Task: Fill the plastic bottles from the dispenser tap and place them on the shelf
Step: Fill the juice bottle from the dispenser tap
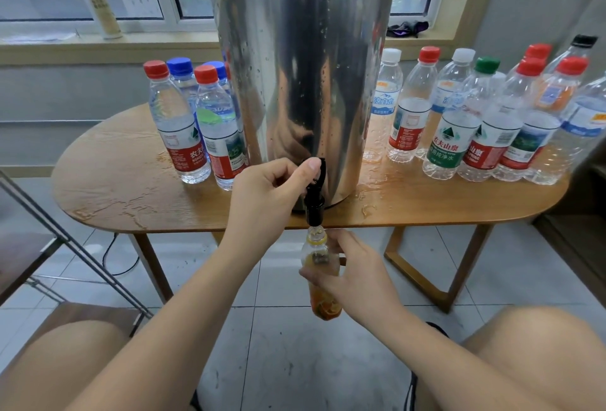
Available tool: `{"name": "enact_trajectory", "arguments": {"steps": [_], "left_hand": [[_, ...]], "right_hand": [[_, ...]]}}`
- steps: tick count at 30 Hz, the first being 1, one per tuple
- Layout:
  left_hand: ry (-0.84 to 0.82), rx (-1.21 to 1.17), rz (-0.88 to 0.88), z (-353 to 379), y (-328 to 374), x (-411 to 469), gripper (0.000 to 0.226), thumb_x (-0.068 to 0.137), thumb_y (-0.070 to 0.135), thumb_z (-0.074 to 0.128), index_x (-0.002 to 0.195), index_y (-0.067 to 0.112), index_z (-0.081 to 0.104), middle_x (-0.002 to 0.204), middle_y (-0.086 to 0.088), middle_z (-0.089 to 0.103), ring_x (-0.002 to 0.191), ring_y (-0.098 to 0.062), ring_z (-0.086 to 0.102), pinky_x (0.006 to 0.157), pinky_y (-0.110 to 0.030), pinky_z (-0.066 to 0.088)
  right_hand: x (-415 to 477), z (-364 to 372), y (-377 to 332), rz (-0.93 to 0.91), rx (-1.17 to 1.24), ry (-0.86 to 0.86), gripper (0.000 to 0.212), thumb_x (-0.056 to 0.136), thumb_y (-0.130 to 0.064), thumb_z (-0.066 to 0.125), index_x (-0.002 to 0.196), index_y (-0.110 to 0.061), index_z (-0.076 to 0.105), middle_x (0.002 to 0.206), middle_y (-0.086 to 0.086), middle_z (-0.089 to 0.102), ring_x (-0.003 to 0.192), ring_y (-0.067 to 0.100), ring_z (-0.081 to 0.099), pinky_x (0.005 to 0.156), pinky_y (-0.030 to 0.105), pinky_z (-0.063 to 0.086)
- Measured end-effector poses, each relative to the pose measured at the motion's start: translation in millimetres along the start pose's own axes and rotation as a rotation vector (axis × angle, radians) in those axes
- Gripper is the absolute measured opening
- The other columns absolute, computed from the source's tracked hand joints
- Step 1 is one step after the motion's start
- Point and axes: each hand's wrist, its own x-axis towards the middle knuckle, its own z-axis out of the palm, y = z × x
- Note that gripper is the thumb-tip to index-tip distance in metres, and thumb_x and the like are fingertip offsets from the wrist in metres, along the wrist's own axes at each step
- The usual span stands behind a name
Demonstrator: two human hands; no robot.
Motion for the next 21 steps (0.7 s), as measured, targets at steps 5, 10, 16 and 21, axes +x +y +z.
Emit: {"name": "enact_trajectory", "arguments": {"steps": [5, 10, 16, 21], "left_hand": [[0.025, 0.014, -0.025, 2.5, -0.3, 1.1, 0.051, 0.102, 0.053, 0.072, 0.064, 0.018, 0.069, 0.062, -0.009, 0.065, 0.07, -0.038, 0.064, 0.071, -0.054, 0.056], [0.009, -0.002, -0.048, 0.9, 1.9, 0.6, 0.05, 0.101, 0.054, 0.072, 0.066, 0.018, 0.071, 0.066, -0.013, 0.067, 0.074, -0.041, 0.066, 0.079, -0.059, 0.058], [0.028, 0.005, -0.049, 1.4, 3.4, -1.2, 0.052, 0.1, 0.056, 0.072, 0.066, 0.016, 0.07, 0.068, -0.014, 0.067, 0.076, -0.042, 0.063, 0.078, -0.057, 0.057], [0.015, 0.01, -0.05, 0.6, 3.8, -0.9, 0.049, 0.1, 0.055, 0.072, 0.065, 0.02, 0.07, 0.068, -0.013, 0.068, 0.075, -0.039, 0.066, 0.079, -0.056, 0.059]], "right_hand": [[-0.8, 0.9, -0.1, 0.002, 0.004, -0.001, 0.07, 0.077, -0.064, 0.087, 0.136, -0.036, 0.061, 0.126, -0.018, 0.066, 0.115, 0.005, 0.062, 0.099, 0.036, 0.057], [-1.0, 0.9, -0.6, 0.007, 0.007, -0.003, 0.072, 0.076, -0.065, 0.087, 0.136, -0.035, 0.061, 0.126, -0.019, 0.066, 0.115, 0.006, 0.062, 0.099, 0.035, 0.057], [-0.7, 1.7, -1.5, 0.05, -0.007, -0.026, 0.074, 0.077, -0.062, 0.087, 0.14, -0.033, 0.06, 0.128, -0.019, 0.064, 0.117, 0.006, 0.06, 0.101, 0.033, 0.056], [-0.8, 2.0, -3.0, 0.078, 0.0, -0.03, 0.075, 0.078, -0.06, 0.089, 0.141, -0.033, 0.06, 0.131, -0.018, 0.064, 0.119, 0.005, 0.06, 0.102, 0.032, 0.055]]}}
